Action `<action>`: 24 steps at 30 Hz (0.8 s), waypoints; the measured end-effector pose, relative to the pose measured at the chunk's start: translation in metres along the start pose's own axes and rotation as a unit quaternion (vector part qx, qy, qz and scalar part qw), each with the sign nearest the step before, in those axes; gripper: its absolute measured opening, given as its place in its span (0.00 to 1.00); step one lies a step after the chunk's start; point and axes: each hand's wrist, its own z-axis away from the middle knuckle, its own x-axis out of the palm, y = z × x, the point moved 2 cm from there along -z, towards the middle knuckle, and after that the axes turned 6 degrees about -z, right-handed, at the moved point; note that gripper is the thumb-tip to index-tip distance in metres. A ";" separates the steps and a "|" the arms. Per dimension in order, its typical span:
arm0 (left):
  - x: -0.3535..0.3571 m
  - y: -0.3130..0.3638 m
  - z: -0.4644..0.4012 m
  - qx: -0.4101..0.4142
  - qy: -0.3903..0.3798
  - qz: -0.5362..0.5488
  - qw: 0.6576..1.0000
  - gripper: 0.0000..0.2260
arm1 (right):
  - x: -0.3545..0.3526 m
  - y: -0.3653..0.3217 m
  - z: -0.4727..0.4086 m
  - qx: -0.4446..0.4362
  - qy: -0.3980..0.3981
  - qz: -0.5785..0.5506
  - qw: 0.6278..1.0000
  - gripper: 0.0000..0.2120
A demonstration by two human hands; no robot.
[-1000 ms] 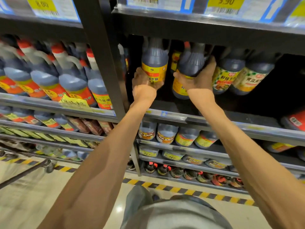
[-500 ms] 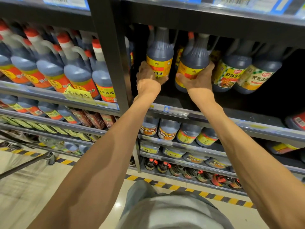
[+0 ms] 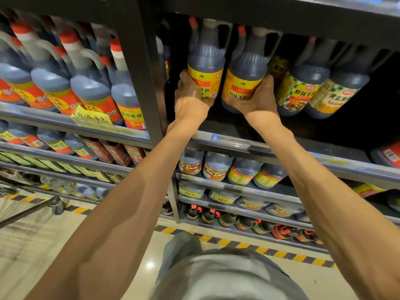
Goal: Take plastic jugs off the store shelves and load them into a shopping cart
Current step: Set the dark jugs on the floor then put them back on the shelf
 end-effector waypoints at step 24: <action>0.000 0.001 0.002 0.037 0.022 -0.033 0.999 0.36 | 0.005 0.015 -0.021 -0.076 0.048 -0.037 0.995 0.47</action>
